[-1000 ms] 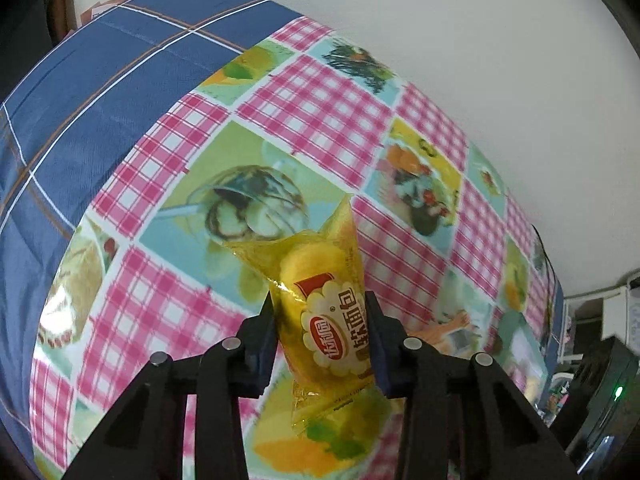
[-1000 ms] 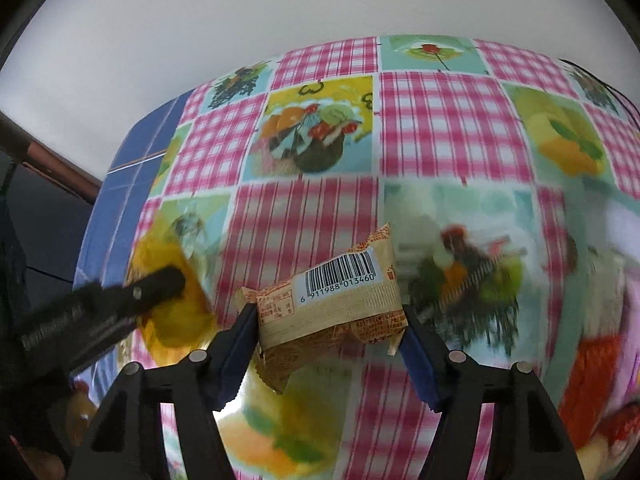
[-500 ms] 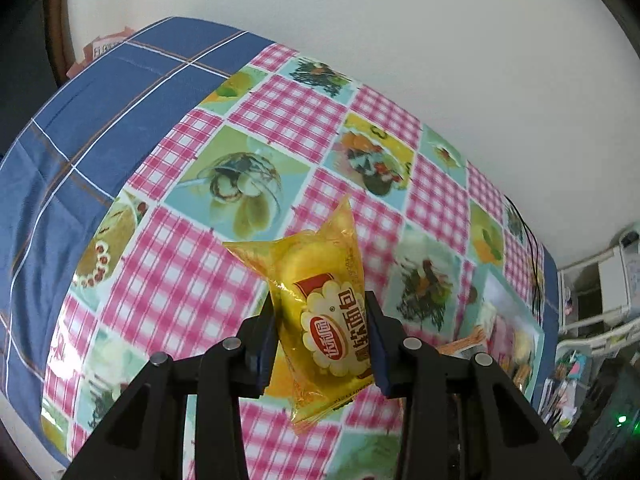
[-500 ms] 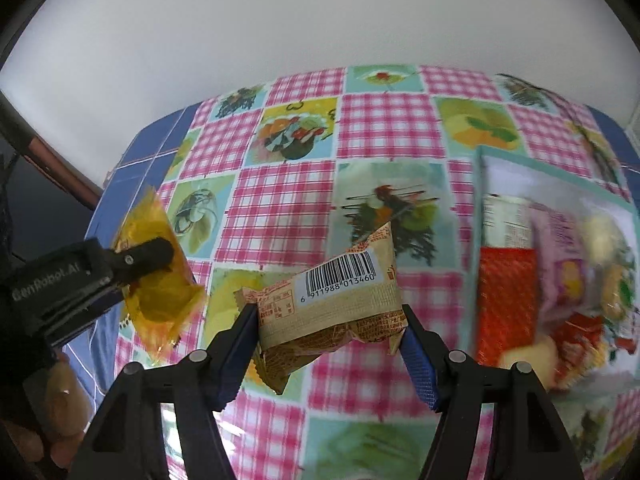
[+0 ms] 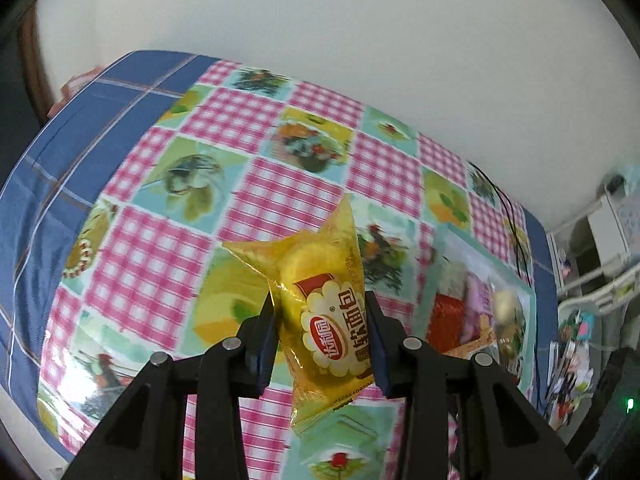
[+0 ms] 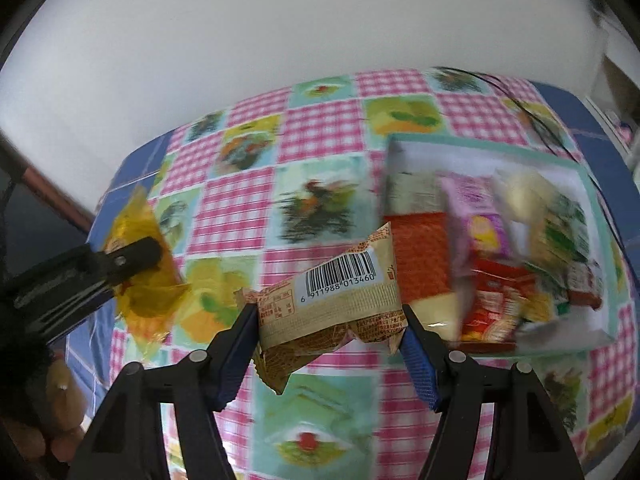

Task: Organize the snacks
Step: 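Lift the wafer bar and bread bag and carry them over the tray, then lower both snacks into the tray and open both tools to release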

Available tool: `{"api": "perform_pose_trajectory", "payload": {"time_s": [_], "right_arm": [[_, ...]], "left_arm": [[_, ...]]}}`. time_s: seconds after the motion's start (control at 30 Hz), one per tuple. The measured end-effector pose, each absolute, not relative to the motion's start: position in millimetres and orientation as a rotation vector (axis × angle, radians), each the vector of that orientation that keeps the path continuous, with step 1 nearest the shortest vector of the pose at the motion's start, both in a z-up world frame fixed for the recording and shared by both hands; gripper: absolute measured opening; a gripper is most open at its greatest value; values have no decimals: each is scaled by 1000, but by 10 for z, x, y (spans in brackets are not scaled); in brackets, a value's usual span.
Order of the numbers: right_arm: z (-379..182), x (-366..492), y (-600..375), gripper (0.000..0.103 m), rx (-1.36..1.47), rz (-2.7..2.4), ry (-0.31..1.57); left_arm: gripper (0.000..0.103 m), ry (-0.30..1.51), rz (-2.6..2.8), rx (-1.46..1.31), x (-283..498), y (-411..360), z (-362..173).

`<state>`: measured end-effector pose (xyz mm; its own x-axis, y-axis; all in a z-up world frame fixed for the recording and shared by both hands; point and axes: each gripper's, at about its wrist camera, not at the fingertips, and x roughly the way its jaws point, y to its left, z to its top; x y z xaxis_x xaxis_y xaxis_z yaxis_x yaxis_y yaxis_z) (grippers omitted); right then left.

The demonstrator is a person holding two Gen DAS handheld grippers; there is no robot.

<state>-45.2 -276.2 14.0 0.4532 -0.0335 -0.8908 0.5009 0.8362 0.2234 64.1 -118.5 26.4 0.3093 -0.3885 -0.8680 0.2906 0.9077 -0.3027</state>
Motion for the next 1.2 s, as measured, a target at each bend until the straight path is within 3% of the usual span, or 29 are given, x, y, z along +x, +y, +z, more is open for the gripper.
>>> {"api": "perform_pose_trajectory", "payload": {"time_s": [0.53,1.07,1.1,1.2], "right_arm": [[47,-1452,-4262,71,715,-640,1023],[-218,-1529,-4689,73,780,-654,1022],[-214,-1519,-4695,73,773,-658,1023],[-207,-1508,-4704,77,764,-664,1031]], "left_arm": [[41,1148,-748,222,-181,-2808,169],[41,1126,-708,219,216,-2994,-137],[42,1133,-711,210,217,-2991,-139],[60,1137,-721,195,214,-2969,-101]]}}
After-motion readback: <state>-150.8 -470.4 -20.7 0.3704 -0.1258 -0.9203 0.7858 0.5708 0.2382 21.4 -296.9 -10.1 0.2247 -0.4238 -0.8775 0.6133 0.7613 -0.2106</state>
